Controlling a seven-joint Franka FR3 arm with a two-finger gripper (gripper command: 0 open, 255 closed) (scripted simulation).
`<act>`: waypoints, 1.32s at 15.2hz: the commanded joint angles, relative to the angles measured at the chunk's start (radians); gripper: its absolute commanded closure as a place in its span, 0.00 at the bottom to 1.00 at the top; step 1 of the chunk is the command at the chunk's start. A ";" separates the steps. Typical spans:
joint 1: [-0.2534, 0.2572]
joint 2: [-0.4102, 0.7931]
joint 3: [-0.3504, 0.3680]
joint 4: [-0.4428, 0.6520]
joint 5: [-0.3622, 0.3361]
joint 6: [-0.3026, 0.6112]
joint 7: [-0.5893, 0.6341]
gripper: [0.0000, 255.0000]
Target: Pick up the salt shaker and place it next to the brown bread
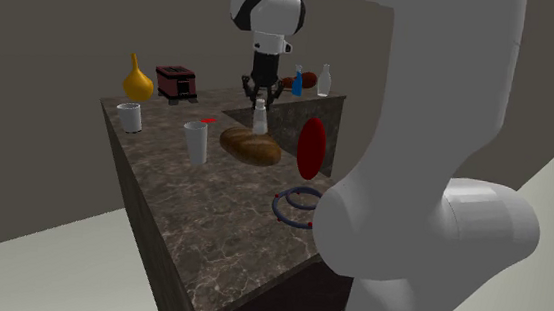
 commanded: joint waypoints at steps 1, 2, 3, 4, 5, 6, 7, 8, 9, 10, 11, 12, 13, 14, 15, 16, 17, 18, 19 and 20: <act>0.001 0.026 -0.002 0.011 -0.005 0.015 -0.001 1.00; 0.001 0.029 -0.002 0.001 -0.005 0.027 -0.001 1.00; 0.001 0.032 -0.002 -0.008 -0.006 0.040 -0.002 1.00; 0.001 0.035 -0.002 -0.017 -0.006 0.052 -0.002 1.00; 0.001 0.038 -0.002 -0.026 -0.007 0.064 -0.002 1.00; 0.001 0.042 -0.003 -0.035 -0.007 0.076 -0.003 1.00; 0.002 0.046 -0.003 -0.043 -0.008 0.088 -0.003 1.00; 0.002 0.050 -0.003 -0.051 -0.009 0.101 -0.003 1.00; 0.002 0.054 -0.003 -0.059 -0.009 0.113 -0.003 1.00; 0.002 0.059 -0.004 -0.067 -0.010 0.125 -0.003 1.00; 0.002 0.063 -0.004 -0.074 -0.011 0.137 -0.003 1.00; 0.003 0.068 -0.004 -0.081 -0.012 0.148 -0.004 1.00; 0.003 0.073 -0.005 -0.088 -0.012 0.160 -0.004 1.00; 0.003 0.078 -0.005 -0.095 -0.013 0.172 -0.004 1.00; 0.004 0.083 -0.005 -0.101 -0.014 0.184 -0.004 1.00; 0.004 0.089 -0.006 -0.108 -0.015 0.195 -0.004 1.00; 0.004 0.095 -0.006 -0.114 -0.016 0.207 -0.004 1.00; 0.005 0.100 -0.006 -0.119 -0.017 0.218 -0.004 1.00; 0.005 0.106 -0.007 -0.125 -0.018 0.230 -0.004 1.00; 0.006 0.113 -0.007 -0.130 -0.019 0.241 -0.003 1.00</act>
